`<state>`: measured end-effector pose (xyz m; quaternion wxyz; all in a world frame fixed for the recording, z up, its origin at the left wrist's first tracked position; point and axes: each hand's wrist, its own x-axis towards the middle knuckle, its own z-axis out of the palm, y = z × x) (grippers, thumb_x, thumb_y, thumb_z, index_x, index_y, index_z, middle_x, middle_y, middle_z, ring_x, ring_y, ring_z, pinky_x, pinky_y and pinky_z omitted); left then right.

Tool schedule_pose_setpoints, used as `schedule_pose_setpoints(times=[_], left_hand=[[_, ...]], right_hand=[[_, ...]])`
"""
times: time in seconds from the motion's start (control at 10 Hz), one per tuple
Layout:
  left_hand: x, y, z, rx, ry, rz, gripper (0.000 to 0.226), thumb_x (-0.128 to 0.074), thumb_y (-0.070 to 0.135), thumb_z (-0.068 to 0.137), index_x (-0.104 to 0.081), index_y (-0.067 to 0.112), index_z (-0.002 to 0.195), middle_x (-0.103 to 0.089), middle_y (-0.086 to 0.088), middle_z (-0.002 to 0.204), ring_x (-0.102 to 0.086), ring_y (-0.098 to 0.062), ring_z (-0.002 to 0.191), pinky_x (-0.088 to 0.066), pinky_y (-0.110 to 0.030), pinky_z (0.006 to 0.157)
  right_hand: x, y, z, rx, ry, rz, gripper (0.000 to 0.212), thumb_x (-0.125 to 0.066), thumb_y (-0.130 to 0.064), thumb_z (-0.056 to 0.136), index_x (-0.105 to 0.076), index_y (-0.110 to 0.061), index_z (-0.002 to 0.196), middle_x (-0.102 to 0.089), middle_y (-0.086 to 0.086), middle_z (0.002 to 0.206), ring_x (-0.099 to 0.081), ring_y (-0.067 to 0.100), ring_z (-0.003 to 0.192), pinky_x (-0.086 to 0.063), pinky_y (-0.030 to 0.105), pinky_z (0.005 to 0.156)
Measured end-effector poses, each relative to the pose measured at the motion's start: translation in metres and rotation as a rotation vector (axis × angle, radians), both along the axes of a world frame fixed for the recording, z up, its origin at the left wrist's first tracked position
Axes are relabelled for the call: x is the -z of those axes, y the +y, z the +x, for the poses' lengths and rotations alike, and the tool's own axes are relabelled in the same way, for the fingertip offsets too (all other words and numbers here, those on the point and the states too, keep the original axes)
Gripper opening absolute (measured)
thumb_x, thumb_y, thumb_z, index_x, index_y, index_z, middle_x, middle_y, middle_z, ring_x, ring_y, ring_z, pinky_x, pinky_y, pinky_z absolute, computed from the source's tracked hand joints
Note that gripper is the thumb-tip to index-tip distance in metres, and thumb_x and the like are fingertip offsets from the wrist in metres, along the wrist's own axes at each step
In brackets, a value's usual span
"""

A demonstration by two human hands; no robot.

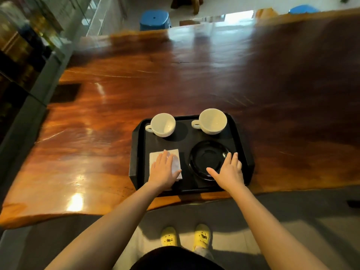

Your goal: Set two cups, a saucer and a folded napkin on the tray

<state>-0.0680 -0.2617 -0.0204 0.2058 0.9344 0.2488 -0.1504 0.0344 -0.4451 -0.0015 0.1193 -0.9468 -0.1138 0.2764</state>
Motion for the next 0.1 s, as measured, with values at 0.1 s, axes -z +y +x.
schedule_pose_setpoints(times=[0.1], left_hand=[[-0.0271,0.0229,0.0158,0.040,0.141,-0.063,0.064,-0.048,0.039,0.093,-0.026,0.011,0.145,-0.023,-0.013,0.156,-0.020,-0.030,0.144,-0.023,-0.042,0.115]], right_hand=[[-0.0275,0.0065,0.0144,-0.090,0.192,-0.122,0.098,-0.041,-0.064,0.086,0.005,-0.005,0.149,0.006,0.018,0.158,0.000,0.035,0.146,-0.016,0.045,0.116]])
